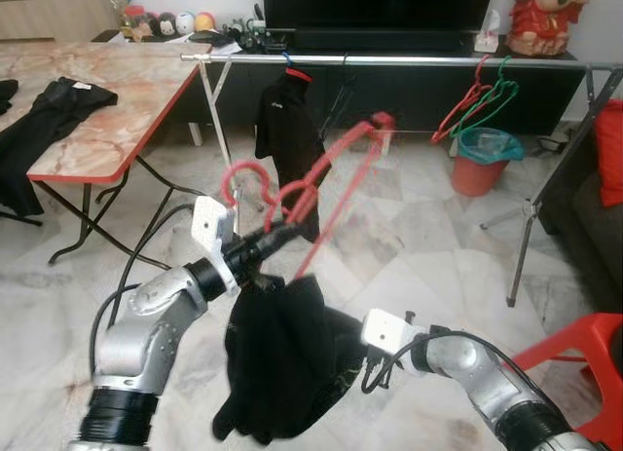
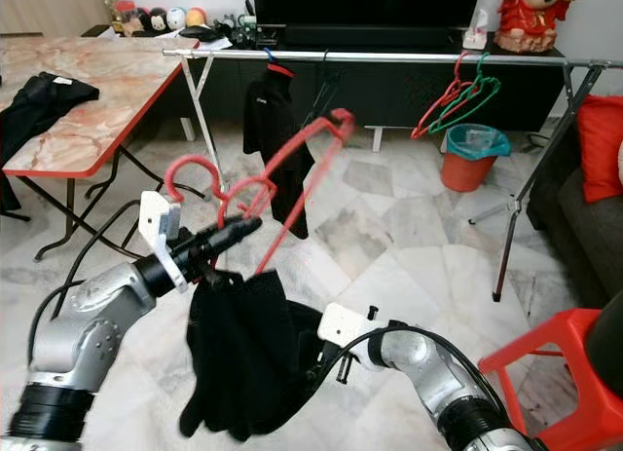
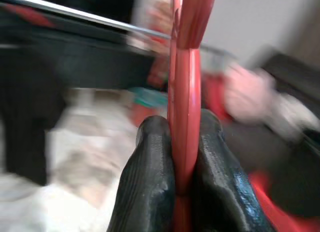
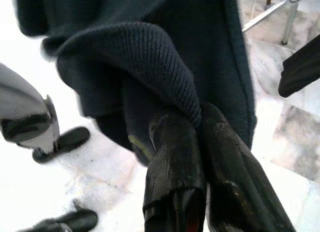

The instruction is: Hang hanger

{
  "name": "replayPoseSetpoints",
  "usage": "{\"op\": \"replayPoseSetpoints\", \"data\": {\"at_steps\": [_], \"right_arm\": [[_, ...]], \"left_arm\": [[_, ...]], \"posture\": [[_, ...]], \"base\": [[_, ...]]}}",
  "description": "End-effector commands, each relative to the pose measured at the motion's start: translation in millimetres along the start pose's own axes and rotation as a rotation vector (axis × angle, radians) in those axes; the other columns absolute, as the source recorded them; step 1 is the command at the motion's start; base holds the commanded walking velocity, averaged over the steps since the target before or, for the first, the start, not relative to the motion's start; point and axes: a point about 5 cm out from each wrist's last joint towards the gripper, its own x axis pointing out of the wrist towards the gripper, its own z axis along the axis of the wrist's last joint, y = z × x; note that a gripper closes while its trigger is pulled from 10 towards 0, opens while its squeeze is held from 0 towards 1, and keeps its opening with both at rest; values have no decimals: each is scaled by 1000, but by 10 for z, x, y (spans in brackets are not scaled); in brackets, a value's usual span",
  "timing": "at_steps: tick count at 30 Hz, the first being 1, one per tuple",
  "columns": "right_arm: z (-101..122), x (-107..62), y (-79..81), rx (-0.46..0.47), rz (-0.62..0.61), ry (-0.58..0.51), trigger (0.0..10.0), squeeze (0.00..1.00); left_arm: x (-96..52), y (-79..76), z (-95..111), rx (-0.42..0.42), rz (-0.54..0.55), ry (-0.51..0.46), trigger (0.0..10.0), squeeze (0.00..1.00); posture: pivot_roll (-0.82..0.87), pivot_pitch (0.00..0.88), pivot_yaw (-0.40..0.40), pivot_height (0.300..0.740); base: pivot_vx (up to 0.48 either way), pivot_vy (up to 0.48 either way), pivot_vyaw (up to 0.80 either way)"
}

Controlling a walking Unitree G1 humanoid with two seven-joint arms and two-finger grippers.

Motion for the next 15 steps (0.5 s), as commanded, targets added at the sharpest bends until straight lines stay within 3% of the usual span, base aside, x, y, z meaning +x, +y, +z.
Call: {"op": "replayPoseSetpoints", "data": {"at_steps": [1,3,4,5,6,8,9,10,11,12,15], "right_arm": [[25,27,-5,25,-12,-22,0,0],[40,51,11,43,-12,-40,0,0],[69,74,4,63,-36,-68,0,0],[69,74,4,63,-36,-68,0,0],[138,78,-64,102,-105,-129,0,0],[214,70,-125,158,-147,-199,0,0],[282,58,-170,198,-167,-257,0,0],[417,23,-232,259,-164,-367,0,0],[456,13,-246,272,-157,-397,0,0],[551,-22,-272,292,-120,-468,0,0],[726,-107,-328,297,-48,-583,0,0]], "left_arm": [[31,132,179,-29,132,-112,10000,0],[55,181,199,-140,200,-162,10000,0],[84,146,185,-266,172,-181,10000,0],[84,146,185,-266,172,-181,10000,0],[107,106,172,-333,146,-197,10000,0],[123,87,175,-384,142,-223,10000,0],[136,28,175,-469,84,-237,10000,0],[138,-160,188,-514,-91,-235,10000,0],[135,-221,186,-515,-145,-224,10000,0],[105,-415,173,-490,-301,-186,10000,0],[83,-637,134,-463,-445,-135,10000,0]], "posture": [[-12,0,13,740],[-6,0,15,740],[-7,0,17,740],[-7,0,17,740],[-7,0,17,740],[-3,0,19,740],[-3,0,19,740],[0,0,22,740],[-2,0,23,740],[-2,0,23,740],[-6,0,25,740]], "base": [[0,0,0],[0,0,0],[0,0,0],[0,0,0],[0,0,0],[0,0,0],[0,0,0],[0,0,0],[0,0,0],[0,0,0],[0,0,0]]}}
